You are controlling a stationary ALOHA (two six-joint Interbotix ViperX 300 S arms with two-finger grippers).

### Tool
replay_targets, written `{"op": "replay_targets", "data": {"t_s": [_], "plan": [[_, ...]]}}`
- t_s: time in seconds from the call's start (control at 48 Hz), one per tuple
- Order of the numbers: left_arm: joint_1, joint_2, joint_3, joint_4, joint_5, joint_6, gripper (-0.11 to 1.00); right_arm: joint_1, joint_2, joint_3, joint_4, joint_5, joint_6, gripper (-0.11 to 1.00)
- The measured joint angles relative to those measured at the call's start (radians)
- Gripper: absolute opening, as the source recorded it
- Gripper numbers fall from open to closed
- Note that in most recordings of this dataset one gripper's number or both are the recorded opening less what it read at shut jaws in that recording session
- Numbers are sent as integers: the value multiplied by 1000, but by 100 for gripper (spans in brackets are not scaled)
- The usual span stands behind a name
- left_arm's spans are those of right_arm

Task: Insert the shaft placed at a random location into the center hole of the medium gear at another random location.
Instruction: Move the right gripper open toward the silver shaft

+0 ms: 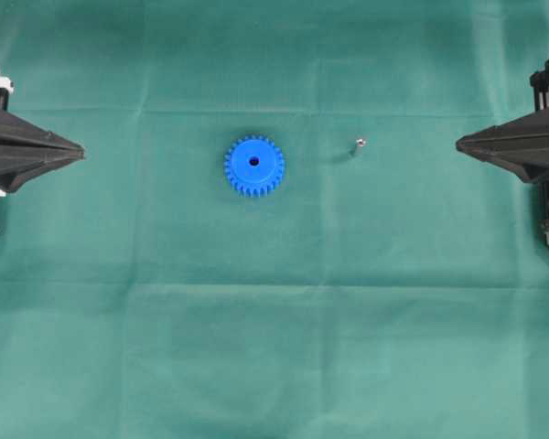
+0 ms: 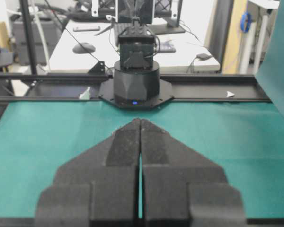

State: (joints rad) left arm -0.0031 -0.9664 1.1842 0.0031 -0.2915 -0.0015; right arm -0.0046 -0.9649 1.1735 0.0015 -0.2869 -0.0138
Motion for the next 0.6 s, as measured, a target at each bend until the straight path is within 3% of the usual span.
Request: {"op": "replay_targets", "data": {"t_s": [0.146, 0.5, 0.604], "plan": [[-71, -3, -3, 6, 18, -8, 0, 3, 31, 3, -8, 26, 0, 1], [-75, 37, -5, 8, -3, -9, 0, 15, 186, 14, -18, 80, -9, 1], [-75, 57, -5, 9, -14, -9, 0, 3, 276, 21, -20, 55, -18, 14]]}}
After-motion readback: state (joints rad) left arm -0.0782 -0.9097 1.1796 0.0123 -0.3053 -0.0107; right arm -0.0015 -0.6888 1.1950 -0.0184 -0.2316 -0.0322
